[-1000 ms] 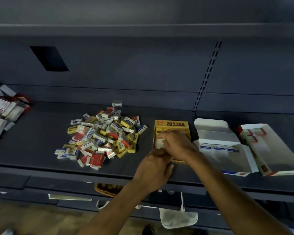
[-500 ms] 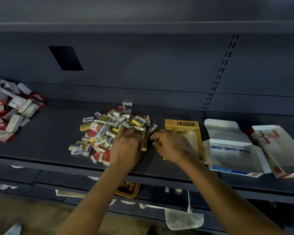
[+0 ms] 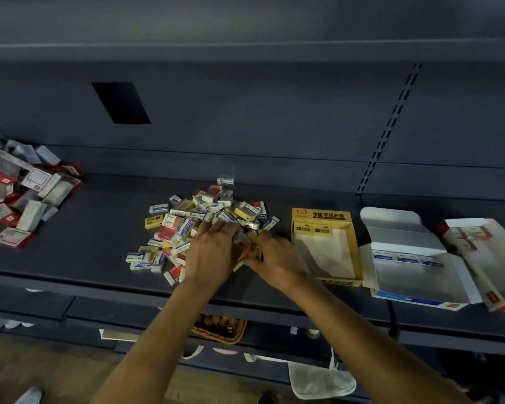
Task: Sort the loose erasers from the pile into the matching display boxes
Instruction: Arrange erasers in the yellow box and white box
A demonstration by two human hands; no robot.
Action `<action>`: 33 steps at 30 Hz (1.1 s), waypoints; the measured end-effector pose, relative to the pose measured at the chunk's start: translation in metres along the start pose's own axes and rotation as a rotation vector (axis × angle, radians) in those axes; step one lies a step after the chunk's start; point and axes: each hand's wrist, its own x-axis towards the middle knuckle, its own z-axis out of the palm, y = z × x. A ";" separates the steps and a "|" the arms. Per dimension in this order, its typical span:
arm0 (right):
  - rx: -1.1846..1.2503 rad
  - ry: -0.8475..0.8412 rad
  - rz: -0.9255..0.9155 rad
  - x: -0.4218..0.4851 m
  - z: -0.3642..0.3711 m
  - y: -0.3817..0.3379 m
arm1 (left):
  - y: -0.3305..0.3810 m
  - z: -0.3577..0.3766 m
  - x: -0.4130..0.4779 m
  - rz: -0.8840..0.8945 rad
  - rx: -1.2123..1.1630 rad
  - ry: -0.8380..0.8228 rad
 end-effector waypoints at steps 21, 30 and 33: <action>-0.123 -0.205 -0.089 -0.001 -0.015 -0.002 | 0.003 -0.011 -0.002 -0.065 -0.355 0.114; -0.350 -0.119 -0.221 -0.003 -0.015 -0.009 | -0.001 -0.010 -0.002 0.033 -0.331 0.137; -0.342 -0.124 -0.230 -0.004 -0.020 -0.009 | -0.001 -0.008 -0.003 0.028 -0.347 0.099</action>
